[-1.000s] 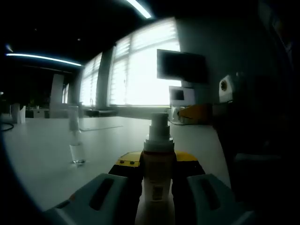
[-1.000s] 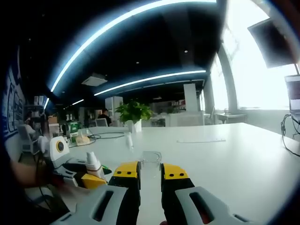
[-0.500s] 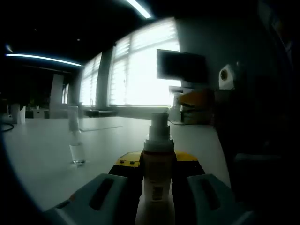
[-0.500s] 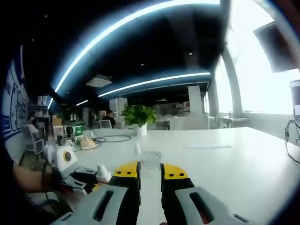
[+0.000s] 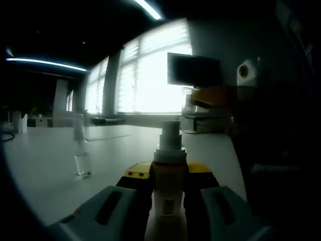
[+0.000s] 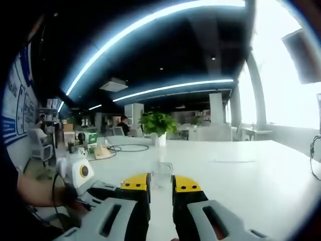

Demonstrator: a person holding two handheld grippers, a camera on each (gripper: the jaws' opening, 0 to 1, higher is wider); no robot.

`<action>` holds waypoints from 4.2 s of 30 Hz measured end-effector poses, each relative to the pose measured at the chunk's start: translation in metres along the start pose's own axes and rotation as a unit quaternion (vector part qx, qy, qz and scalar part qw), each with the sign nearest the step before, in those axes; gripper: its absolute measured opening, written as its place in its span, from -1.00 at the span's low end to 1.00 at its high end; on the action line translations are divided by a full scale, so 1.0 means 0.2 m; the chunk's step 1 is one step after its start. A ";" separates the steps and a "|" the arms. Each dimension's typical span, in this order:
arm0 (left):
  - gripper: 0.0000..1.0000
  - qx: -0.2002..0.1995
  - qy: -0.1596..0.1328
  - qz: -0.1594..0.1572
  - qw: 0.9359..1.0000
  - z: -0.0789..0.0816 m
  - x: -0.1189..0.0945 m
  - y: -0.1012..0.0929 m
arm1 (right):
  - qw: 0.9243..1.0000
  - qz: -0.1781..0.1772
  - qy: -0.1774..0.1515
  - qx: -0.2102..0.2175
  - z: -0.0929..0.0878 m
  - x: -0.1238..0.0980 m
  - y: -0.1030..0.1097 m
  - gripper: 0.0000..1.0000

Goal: Clamp pump bottle remove cover press pump head put on cover

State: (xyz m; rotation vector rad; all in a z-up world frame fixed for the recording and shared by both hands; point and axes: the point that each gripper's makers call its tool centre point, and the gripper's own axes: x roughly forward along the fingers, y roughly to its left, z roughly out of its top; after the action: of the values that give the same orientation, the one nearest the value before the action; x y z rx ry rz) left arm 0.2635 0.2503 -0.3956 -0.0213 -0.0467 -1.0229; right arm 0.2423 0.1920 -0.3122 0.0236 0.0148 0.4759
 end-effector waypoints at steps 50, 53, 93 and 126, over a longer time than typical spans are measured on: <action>-0.72 0.004 0.000 0.001 1.000 0.00 0.00 0.00 | 0.998 0.047 0.029 -0.007 -0.08 0.15 0.30 -0.77; -0.72 0.004 0.000 0.002 1.000 0.00 0.00 0.00 | 0.998 0.047 0.033 -0.010 -0.10 0.16 0.32 -0.77; -0.72 0.005 0.001 0.005 1.000 0.00 0.00 0.01 | 0.998 0.014 0.049 -0.042 -0.18 0.17 0.32 -0.77; -0.72 0.003 0.001 0.010 1.000 0.00 0.00 0.02 | 0.993 0.106 0.008 -0.044 -0.08 0.10 0.33 -0.41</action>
State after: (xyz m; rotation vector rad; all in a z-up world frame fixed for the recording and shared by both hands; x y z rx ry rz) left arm 0.2670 0.2523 -0.3955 -0.0158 -0.0470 -1.0037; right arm 0.2301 0.2605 -0.3275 -0.0658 0.0062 0.6880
